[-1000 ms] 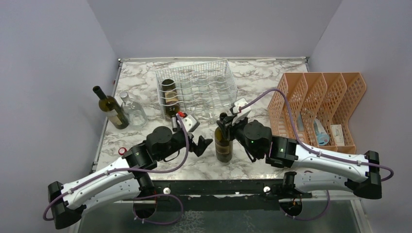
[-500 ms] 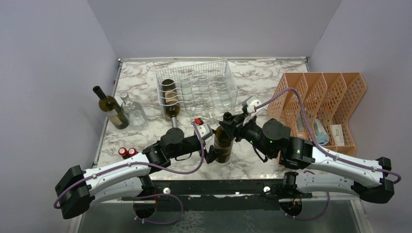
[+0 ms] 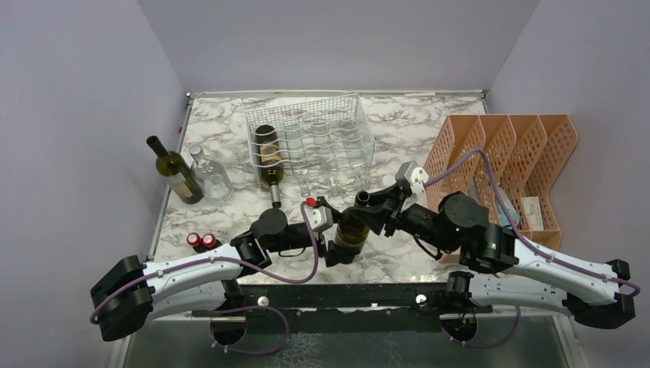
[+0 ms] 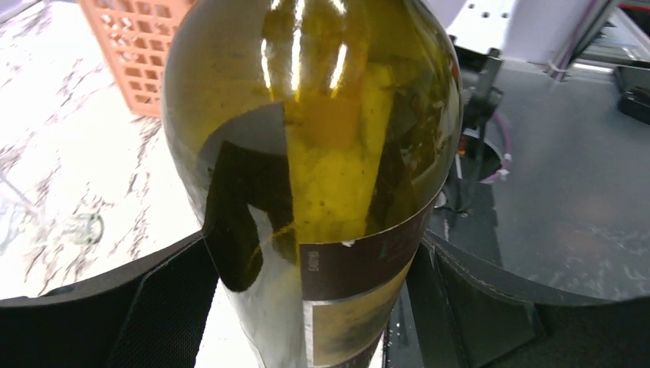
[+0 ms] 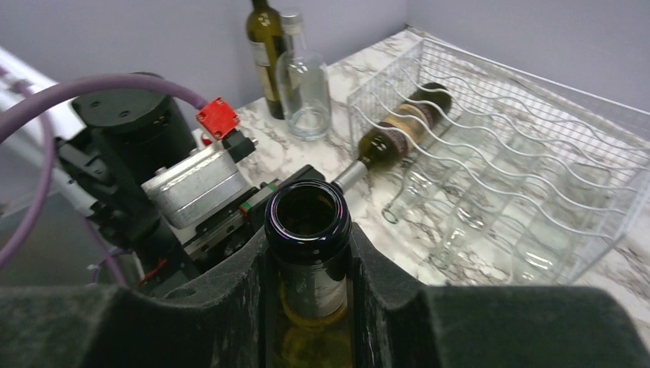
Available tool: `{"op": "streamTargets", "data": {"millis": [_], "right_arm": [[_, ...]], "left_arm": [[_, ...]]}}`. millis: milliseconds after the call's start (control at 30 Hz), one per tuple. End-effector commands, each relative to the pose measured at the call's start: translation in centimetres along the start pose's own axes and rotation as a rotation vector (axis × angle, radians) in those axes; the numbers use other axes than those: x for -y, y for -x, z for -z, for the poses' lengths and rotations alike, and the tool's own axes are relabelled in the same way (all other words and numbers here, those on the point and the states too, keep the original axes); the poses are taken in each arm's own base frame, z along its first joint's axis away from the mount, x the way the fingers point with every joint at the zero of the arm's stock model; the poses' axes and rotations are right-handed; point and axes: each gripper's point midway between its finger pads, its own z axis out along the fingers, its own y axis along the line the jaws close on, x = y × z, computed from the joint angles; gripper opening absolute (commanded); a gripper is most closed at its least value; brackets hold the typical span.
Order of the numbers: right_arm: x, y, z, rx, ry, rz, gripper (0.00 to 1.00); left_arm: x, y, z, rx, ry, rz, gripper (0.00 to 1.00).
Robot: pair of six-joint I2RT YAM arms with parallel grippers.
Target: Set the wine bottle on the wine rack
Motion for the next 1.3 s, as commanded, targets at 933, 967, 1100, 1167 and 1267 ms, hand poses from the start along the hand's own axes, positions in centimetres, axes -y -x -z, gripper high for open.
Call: {"op": "streamTargets", "data": {"millis": [933, 967, 1100, 1167, 1267], "right_arm": [[-1.2, 4.0, 2.5, 0.094, 0.065, -0.134, 0.75], [-0.7, 3.7, 2.5, 0.083, 0.039, -0.136, 0.76], [0.6, 3.5, 2.6, 0.048, -0.045, -0.14, 0.78], [0.8, 3.8, 2.7, 0.04, -0.06, -0.145, 0.78], [1.0, 4.5, 3.0, 0.031, -0.069, -0.149, 0.78]], "left_arm": [[-3.5, 6.7, 1.5, 0.19, 0.191, -0.356, 0.0], [-3.9, 6.8, 1.8, 0.174, 0.214, -0.37, 0.0], [-5.3, 7.3, 2.8, 0.114, 0.298, -0.432, 0.0], [-6.0, 7.7, 3.2, 0.071, 0.328, -0.475, 0.0], [-6.8, 8.5, 3.7, -0.014, 0.354, -0.555, 0.0]]}}
